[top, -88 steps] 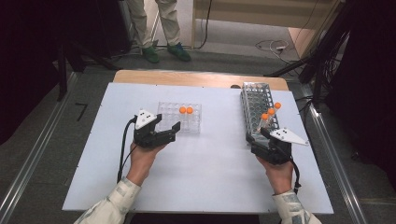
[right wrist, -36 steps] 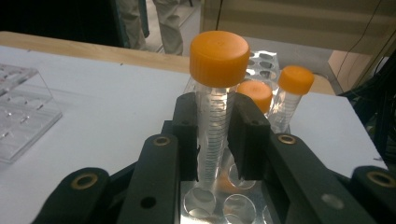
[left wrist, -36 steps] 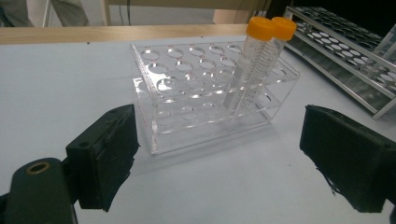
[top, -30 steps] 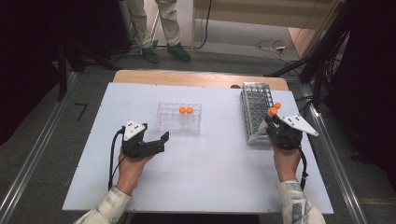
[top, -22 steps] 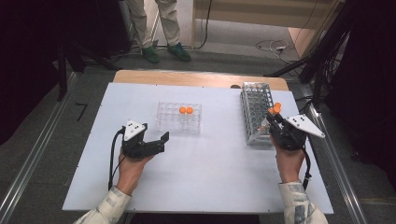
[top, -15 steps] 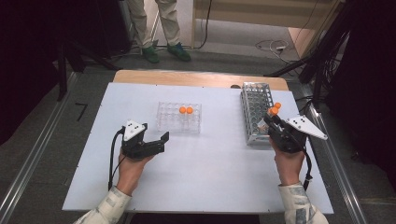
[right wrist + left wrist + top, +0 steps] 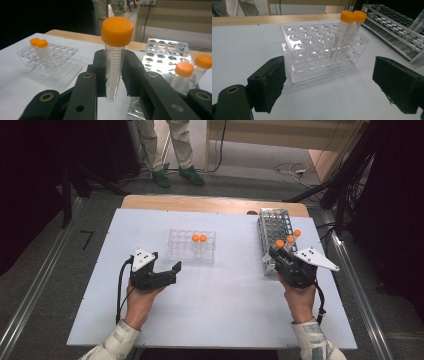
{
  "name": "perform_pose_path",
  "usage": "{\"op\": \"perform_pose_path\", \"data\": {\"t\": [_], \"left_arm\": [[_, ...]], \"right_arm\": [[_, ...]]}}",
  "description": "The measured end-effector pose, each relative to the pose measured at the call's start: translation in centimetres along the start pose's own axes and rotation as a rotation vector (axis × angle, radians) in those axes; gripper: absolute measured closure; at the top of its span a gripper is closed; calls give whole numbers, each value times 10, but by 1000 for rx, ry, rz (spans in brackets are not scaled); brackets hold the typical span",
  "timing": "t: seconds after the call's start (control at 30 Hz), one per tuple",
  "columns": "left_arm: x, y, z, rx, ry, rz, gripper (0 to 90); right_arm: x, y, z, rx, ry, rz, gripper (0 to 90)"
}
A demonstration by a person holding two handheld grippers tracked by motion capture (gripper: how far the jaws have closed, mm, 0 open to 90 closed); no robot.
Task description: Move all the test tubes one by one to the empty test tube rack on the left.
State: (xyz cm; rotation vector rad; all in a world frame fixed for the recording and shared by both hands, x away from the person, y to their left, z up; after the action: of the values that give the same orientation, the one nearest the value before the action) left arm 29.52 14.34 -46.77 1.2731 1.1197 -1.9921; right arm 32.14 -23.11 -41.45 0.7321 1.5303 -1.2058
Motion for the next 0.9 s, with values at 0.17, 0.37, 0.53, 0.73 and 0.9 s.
{"op": "perform_pose_path", "data": {"t": [0.17, 0.37, 0.53, 0.73, 0.9], "left_arm": [[-1, 0, 2, 6, 1, 3, 115], [-1, -1, 5, 12, 8, 6, 115], [-2, -1, 9, 22, 9, 8, 116], [-2, 0, 13, 34, 12, 8, 119], [-4, 0, 17, 48, 16, 13, 120]], "right_arm": [[3, 1, -12, -32, -12, -11, 720], [10, 6, -29, -68, -47, -36, 720], [17, 11, -40, -100, -57, -57, 720], [22, 14, -54, -129, -81, -71, 720], [24, 16, -63, -153, -95, -79, 720]]}}
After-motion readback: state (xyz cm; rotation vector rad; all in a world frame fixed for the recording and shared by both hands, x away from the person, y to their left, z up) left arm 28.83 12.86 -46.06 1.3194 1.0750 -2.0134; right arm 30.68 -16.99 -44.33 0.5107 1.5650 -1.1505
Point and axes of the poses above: each handheld gripper's, and its own axes: y roughly forward along the jaws, x roughly out of its underside, z roughly to its right, the point moved 3 cm from there along y, roughly forward along the jaws, and after that the axes turned 8 degrees about x, right-handed, at the moved point
